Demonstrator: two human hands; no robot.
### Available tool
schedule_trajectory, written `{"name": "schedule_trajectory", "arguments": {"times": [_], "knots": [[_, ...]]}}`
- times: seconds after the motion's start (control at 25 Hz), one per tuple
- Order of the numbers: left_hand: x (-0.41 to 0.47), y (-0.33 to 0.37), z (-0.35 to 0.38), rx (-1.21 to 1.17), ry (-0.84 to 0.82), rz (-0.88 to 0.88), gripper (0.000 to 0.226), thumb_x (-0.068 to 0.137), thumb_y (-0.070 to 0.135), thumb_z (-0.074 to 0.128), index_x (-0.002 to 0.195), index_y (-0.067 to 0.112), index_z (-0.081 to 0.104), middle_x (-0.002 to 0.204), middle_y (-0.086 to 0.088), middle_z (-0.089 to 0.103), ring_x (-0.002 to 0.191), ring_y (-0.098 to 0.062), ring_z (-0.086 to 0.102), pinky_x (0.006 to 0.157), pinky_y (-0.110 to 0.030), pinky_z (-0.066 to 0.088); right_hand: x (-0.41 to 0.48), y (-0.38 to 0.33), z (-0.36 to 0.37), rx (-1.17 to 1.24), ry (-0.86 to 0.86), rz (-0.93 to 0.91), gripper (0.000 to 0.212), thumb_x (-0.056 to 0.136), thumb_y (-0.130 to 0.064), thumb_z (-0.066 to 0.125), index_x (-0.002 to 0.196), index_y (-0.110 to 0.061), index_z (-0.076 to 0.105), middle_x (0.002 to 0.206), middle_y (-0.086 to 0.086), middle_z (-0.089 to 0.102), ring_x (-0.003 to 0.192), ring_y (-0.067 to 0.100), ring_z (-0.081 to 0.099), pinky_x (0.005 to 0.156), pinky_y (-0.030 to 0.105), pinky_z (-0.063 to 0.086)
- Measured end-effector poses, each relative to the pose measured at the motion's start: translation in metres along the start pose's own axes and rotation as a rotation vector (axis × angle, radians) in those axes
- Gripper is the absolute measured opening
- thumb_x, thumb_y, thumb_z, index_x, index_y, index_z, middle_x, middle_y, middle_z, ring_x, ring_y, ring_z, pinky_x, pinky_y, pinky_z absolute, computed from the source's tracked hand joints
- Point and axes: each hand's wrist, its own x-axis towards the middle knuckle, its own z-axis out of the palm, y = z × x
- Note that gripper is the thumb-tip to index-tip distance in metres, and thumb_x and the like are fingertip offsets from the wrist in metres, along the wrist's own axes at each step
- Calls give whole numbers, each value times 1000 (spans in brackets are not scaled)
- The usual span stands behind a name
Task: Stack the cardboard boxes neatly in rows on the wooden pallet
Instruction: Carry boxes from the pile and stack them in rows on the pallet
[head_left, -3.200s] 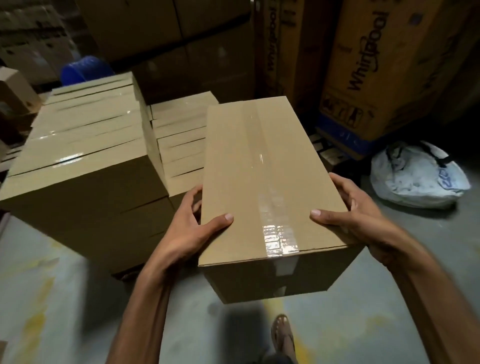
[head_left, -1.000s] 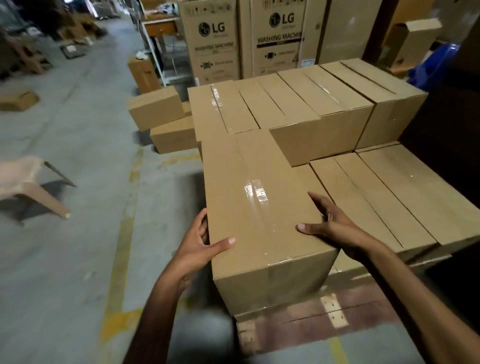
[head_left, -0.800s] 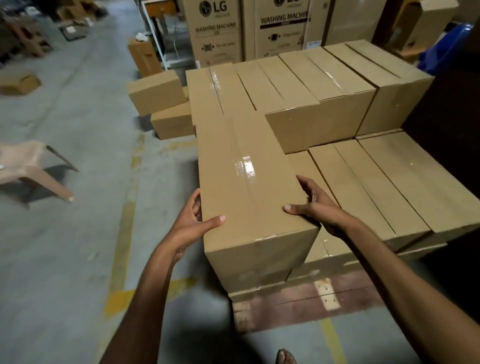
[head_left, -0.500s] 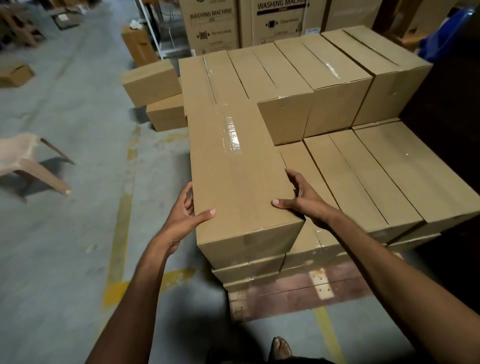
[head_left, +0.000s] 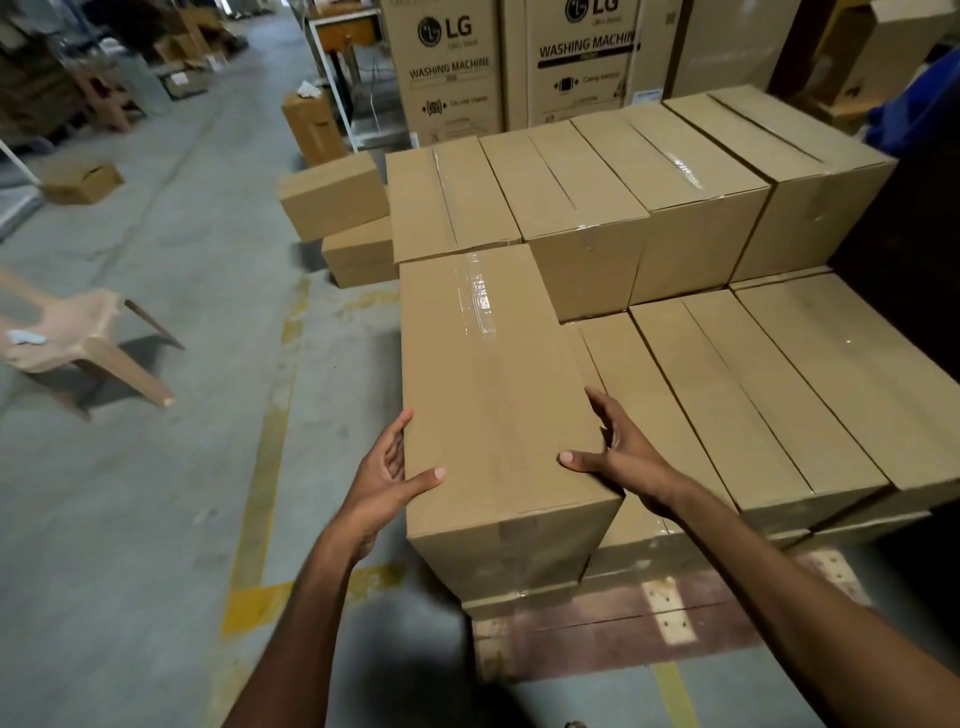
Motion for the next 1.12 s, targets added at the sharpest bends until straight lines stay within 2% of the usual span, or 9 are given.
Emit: {"name": "schedule_trajectory", "arguments": {"times": [0.12, 0.28, 0.4, 0.52, 0.6, 0.76, 0.84, 1.0, 1.12], "knots": [[4, -2, -2, 2, -5, 0, 100, 76, 6, 87, 156, 36, 36, 149, 20, 49, 137, -2, 50, 116, -34, 42, 4, -1, 0, -11, 0, -4, 105, 78, -11, 88, 160, -31, 25, 142, -23, 44, 136, 9, 46, 113, 32, 40], [8, -4, -3, -9, 5, -1, 98, 77, 4, 86, 156, 36, 37, 134, 32, 55, 136, -2, 51, 114, -31, 44, 9, 0, 2, -7, 3, -4, 107, 78, -12, 89, 161, -31, 24, 152, -16, 42, 140, 11, 45, 119, 37, 38], [6, -5, 0, -30, 21, -8, 90, 81, -2, 81, 154, 32, 41, 129, 35, 53, 124, 15, 53, 99, -13, 48, 11, 2, 3, -5, -9, 1, 106, 79, -11, 88, 160, -31, 24, 154, -13, 43, 138, 10, 47, 115, 34, 41], [6, -6, 1, -37, 29, -18, 87, 83, -2, 80, 153, 32, 42, 130, 34, 51, 114, 25, 51, 93, -7, 46, 12, -3, 3, 8, -6, 13, 102, 80, -7, 85, 159, -31, 25, 149, -15, 43, 133, 8, 47, 109, 27, 40], [8, -7, 1, -28, 24, -29, 88, 82, 0, 81, 154, 33, 41, 133, 32, 51, 120, 19, 52, 99, -12, 47, 12, -2, 3, 7, -2, 24, 102, 81, -6, 85, 160, -31, 24, 148, -15, 43, 133, 8, 46, 109, 26, 39], [4, -3, -3, -2, 12, -51, 89, 83, 7, 83, 156, 36, 39, 136, 30, 50, 141, -3, 44, 118, -35, 40, 10, -5, 4, -22, 8, 27, 104, 81, -8, 85, 162, -29, 24, 156, -11, 41, 137, 11, 45, 116, 32, 37], [3, 2, -4, 5, 13, -49, 89, 83, 10, 83, 156, 36, 38, 149, 19, 45, 143, -7, 43, 118, -39, 40, 9, -7, 7, -63, 35, 25, 103, 80, -13, 86, 162, -28, 25, 159, -8, 40, 140, 14, 44, 118, 37, 37], [-6, 7, 4, 30, 67, -48, 80, 89, 13, 79, 156, 32, 40, 154, 10, 39, 145, -12, 33, 119, -44, 37, -2, -4, 17, -95, 188, 38, 95, 81, -20, 87, 159, -25, 34, 155, -2, 45, 139, 21, 46, 117, 44, 40], [-17, 4, 10, 19, 112, -38, 71, 92, 14, 75, 154, 30, 43, 159, 6, 41, 146, -13, 37, 118, -38, 38, -11, -2, 25, -96, 265, 39, 85, 82, -24, 86, 155, -22, 40, 151, -1, 51, 136, 22, 49, 115, 43, 42]]}}
